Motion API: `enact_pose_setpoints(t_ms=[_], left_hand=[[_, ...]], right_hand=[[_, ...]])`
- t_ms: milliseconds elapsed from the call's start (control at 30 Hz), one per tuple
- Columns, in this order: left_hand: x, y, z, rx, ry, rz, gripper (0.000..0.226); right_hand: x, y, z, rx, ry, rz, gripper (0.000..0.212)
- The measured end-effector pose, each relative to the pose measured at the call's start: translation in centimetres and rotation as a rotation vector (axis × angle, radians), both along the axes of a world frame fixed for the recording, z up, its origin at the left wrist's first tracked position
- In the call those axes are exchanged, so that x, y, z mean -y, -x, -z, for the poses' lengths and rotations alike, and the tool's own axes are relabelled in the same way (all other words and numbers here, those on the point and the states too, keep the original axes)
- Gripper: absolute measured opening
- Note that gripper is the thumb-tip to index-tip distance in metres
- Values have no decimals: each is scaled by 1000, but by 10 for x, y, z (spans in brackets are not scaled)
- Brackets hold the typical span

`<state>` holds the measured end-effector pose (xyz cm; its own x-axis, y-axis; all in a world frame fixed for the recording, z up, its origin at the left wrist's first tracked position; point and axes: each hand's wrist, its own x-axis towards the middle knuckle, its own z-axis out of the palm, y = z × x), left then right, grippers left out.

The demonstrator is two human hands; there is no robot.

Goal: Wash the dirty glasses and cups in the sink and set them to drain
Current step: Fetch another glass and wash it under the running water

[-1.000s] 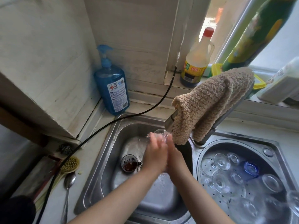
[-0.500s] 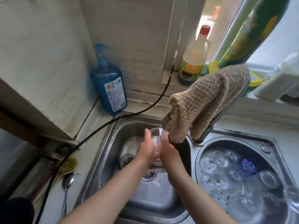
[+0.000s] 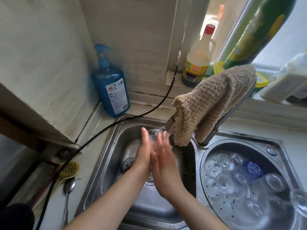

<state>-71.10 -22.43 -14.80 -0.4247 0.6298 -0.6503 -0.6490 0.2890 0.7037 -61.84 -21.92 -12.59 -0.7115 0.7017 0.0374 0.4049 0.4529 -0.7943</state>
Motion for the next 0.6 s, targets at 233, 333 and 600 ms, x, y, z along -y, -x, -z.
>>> enact_pose_setpoints(t_ms=[233, 333, 600], left_hand=[[7, -20, -5, -20, 6, 201, 91], [2, -10, -6, -37, -5, 57, 94], [22, -5, 12, -184, -146, 272, 85]], right_hand=[[-55, 12, -13, 329, 282, 70, 43], [-29, 5, -2, 163, 238, 9, 42], [-24, -30, 22, -187, 798, 32, 46]])
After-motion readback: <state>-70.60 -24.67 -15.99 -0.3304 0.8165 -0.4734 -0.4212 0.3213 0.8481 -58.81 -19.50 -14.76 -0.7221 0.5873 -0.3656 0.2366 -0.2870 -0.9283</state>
